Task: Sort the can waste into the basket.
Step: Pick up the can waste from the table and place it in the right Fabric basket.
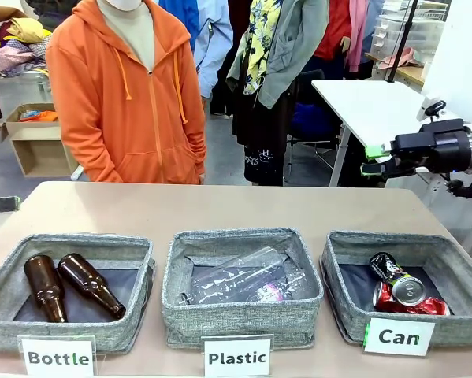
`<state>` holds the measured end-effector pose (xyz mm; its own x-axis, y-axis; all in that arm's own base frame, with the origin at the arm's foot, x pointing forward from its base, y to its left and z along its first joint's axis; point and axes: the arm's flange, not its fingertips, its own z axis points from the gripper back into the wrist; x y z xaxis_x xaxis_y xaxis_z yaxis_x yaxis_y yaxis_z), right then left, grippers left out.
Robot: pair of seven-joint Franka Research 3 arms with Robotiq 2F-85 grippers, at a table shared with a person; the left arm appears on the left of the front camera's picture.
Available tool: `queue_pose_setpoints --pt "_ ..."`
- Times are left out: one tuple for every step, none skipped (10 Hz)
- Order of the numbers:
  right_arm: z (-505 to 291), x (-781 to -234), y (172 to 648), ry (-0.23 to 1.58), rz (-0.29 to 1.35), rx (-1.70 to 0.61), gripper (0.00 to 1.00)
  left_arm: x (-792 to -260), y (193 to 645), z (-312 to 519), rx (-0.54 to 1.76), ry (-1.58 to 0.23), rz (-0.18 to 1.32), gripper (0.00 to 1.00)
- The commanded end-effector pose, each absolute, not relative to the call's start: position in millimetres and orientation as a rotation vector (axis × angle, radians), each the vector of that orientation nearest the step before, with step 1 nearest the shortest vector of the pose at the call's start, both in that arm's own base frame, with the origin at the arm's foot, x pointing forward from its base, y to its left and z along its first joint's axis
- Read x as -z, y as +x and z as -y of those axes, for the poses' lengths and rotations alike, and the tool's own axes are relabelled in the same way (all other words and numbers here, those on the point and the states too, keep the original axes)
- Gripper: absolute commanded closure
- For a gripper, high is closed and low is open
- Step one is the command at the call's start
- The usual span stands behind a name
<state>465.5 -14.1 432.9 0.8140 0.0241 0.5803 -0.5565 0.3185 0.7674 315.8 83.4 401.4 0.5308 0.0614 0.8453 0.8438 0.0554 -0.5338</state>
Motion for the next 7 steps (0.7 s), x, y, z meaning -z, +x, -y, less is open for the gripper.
queue_pose_setpoints --pt "16.2 -437.5 461.5 1.166 0.525 -0.474 0.00 -404.8 313.3 -75.8 0.694 -1.408 0.864 0.00" --pt "16.2 -437.5 461.5 1.166 0.525 -0.474 0.00 -404.8 313.3 -75.8 0.694 -1.408 0.864 0.00" --pt "16.2 -437.5 461.5 1.166 0.525 -0.474 0.00 -404.8 313.3 -75.8 0.694 -1.408 0.864 0.00" --pt "16.2 -437.5 461.5 1.166 0.525 -0.474 0.00 -404.8 313.3 -75.8 0.694 -1.408 0.864 0.00" --pt "16.2 -437.5 461.5 1.166 0.525 -0.474 0.00 -404.8 313.3 -75.8 0.694 -1.408 0.864 0.00" --pt "16.2 -437.5 461.5 1.166 0.525 -0.474 0.00 -404.8 313.3 -75.8 0.694 -1.408 0.864 0.00" --pt "16.2 -437.5 461.5 1.166 0.525 -0.474 0.00 -404.8 313.3 -75.8 0.694 -1.408 0.864 0.00"
